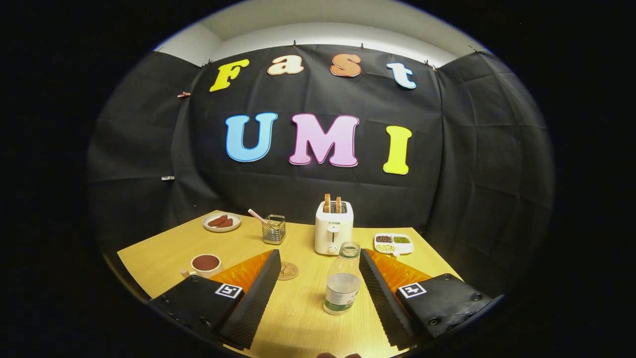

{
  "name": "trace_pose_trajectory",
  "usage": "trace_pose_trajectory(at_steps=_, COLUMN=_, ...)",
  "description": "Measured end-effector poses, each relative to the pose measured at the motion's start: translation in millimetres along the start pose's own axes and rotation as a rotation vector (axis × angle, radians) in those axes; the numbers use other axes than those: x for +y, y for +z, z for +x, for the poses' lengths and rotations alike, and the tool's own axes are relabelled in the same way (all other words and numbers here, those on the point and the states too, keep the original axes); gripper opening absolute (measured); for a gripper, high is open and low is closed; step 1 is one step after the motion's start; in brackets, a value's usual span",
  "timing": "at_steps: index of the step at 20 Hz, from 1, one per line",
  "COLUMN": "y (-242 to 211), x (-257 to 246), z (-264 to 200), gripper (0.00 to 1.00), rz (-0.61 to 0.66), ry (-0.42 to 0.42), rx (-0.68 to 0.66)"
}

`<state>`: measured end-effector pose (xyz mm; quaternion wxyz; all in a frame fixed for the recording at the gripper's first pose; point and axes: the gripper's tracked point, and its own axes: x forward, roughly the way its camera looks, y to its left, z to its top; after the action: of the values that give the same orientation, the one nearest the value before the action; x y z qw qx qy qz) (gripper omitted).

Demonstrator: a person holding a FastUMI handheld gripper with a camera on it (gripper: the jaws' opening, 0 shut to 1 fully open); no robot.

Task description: Take the bottle from table, then pour the juice into the cup, finally place the bottle on the coaster

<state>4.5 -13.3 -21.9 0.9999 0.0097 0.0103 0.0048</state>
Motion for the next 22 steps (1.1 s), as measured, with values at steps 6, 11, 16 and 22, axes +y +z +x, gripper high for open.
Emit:
trace_pose_trajectory(at_steps=6, y=-10, x=-14, z=15, gripper=0.97, rz=0.002, ry=-0.033, rx=0.013)
trace_pose_trajectory(at_steps=11, y=-21, x=-22, z=30, gripper=0.97, rz=0.000, ry=-0.040, rx=0.029)
trace_pose_trajectory(at_steps=16, y=-36, x=-30, z=46, gripper=0.97, rz=0.003, ry=-0.053, rx=0.048)
trace_pose_trajectory(at_steps=22, y=-56, x=-35, z=60, gripper=0.97, rz=0.010, ry=-0.059, rx=0.073)
